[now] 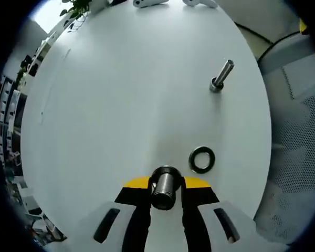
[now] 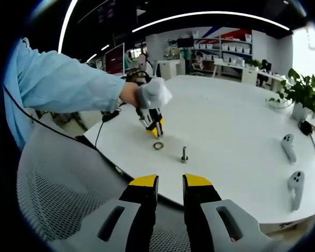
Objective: Place the washer onto the threaded stud by aligning its center hole with the stud, sliding it down to the base, and recovering from edge contact or off-axis alignment until the washer reaches the visible bottom stop.
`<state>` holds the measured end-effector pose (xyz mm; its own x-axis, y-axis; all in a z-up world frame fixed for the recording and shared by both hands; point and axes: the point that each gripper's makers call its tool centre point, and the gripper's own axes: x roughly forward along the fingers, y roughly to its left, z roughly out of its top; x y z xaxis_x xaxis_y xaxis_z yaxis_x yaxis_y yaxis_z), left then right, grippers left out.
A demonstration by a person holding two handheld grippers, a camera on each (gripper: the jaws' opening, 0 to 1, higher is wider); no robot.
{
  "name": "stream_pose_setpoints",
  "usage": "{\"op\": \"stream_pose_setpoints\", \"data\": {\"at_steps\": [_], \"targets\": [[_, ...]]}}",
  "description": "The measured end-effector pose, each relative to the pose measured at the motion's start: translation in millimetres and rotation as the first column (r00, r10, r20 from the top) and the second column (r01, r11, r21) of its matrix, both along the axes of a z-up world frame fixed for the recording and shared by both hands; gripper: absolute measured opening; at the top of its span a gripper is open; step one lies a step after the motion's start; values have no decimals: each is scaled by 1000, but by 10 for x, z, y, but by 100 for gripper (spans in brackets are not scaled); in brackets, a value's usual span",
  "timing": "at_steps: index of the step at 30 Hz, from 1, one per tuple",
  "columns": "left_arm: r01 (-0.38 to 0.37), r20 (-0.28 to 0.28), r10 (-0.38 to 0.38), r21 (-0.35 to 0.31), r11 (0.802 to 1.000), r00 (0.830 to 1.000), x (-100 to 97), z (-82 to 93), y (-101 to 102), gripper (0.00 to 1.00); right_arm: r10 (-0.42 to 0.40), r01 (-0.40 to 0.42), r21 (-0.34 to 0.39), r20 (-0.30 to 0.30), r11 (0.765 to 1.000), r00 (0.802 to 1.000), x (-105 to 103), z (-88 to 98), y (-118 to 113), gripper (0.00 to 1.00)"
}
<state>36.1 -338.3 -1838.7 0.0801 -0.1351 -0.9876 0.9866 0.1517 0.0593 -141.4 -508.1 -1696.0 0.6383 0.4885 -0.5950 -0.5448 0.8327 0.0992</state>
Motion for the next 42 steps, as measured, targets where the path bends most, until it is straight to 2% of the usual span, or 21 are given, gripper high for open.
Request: {"op": "stream_pose_setpoints", "data": {"at_steps": [4, 9, 13, 20, 23, 27, 29, 33, 36, 39, 42], "targets": [[11, -8, -11, -1, 1000, 1000, -13, 1, -1, 19, 4, -4, 0, 1, 1000, 1000, 0, 1, 4, 21], [45, 10, -45, -23, 999, 999, -19, 25, 0, 21, 4, -4, 2, 1, 1000, 1000, 0, 2, 4, 21], [22, 25, -20, -48, 999, 999, 19, 108, 23, 30, 1, -1, 3, 3, 1000, 1000, 2, 4, 3, 21], [13, 69, -5, -115, 993, 998, 6, 363, 99, 36, -2, 2, 3, 5, 1000, 1000, 5, 7, -2, 21], [19, 89, -4, -173, 985, 996, -37, 523, 74, 37, -6, 6, 5, 5, 1000, 1000, 5, 8, -5, 21], [29, 104, -7, -210, 977, 995, -123, 669, 72, 39, -7, 7, 5, 6, 1000, 1000, 9, 8, -5, 21], [12, 94, 10, -232, 973, 996, -177, 678, 63, 40, -6, 6, 5, 6, 1000, 1000, 8, 9, -4, 21], [27, 97, -3, -241, 970, 995, -263, 696, 71, 40, -8, 8, 6, 7, 1000, 1000, 9, 10, -5, 21], [46, 102, -19, -274, 961, 995, -353, 730, 4, 40, -11, 11, 7, 7, 1000, 1000, 11, 10, -8, 21], [81, 107, -54, -261, 962, 993, -446, 718, -53, 36, -10, 10, 6, 6, 1000, 1000, 11, 9, -7, 21], [115, 89, -96, -238, 964, 991, -531, 641, -107, 33, -7, 7, 6, 7, 1000, 1000, 10, 10, -3, 21]]}}
